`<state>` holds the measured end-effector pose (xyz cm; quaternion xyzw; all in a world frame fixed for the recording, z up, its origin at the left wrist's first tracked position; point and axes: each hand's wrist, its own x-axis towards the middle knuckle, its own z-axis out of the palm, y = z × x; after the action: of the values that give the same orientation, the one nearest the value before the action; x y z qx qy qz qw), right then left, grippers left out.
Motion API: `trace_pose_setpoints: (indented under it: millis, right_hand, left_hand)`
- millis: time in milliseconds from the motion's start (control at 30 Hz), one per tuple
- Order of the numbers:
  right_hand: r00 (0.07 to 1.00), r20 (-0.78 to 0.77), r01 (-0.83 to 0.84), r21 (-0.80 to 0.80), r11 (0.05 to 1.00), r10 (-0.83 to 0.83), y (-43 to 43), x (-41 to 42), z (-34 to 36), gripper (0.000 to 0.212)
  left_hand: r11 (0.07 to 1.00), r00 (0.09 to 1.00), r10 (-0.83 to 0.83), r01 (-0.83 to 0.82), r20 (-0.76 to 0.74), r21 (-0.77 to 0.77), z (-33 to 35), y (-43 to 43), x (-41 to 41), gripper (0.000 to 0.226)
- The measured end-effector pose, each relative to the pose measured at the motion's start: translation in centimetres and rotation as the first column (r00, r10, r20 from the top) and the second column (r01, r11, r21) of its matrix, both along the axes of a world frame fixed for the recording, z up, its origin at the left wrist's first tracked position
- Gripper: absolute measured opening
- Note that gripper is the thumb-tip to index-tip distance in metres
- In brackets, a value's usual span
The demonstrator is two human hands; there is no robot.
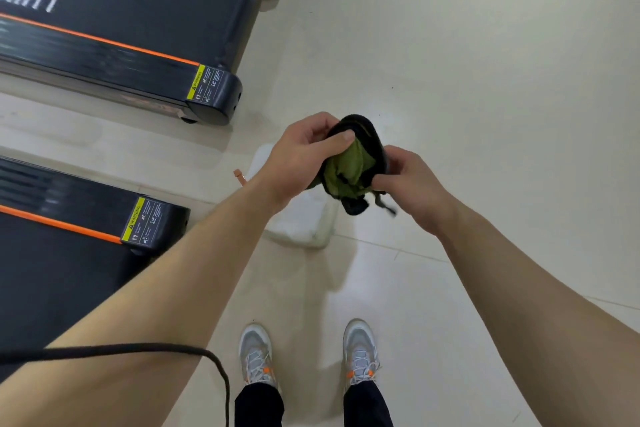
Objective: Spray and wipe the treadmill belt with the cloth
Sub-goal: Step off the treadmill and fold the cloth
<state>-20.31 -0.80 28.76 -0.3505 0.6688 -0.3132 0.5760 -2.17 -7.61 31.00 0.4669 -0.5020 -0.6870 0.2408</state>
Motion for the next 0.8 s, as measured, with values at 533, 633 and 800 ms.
trace_pose_setpoints:
  millis: [533,633,800]
  right_hand:
    - [0.984,-0.091,0.157,0.038,0.987,-0.153,1.8,-3.7,-1.8,0.015]
    - [0.985,-0.006,0.173,0.059,0.983,-0.173,1.4,-3.7,-0.9,0.014]
    - [0.99,0.023,0.138,0.104,0.985,-0.141,1.0,-5.0,0.0,0.026]
  left_hand:
    - [0.989,0.911,-0.08,0.124,0.405,-0.085,2.9,-3.7,-0.5,0.034]
    - [0.997,0.919,0.058,-0.03,0.39,-0.077,1.9,-3.3,0.0,0.035]
    - [0.955,0.914,0.272,-0.294,0.3,0.031,1.9,-4.0,0.3,0.016]
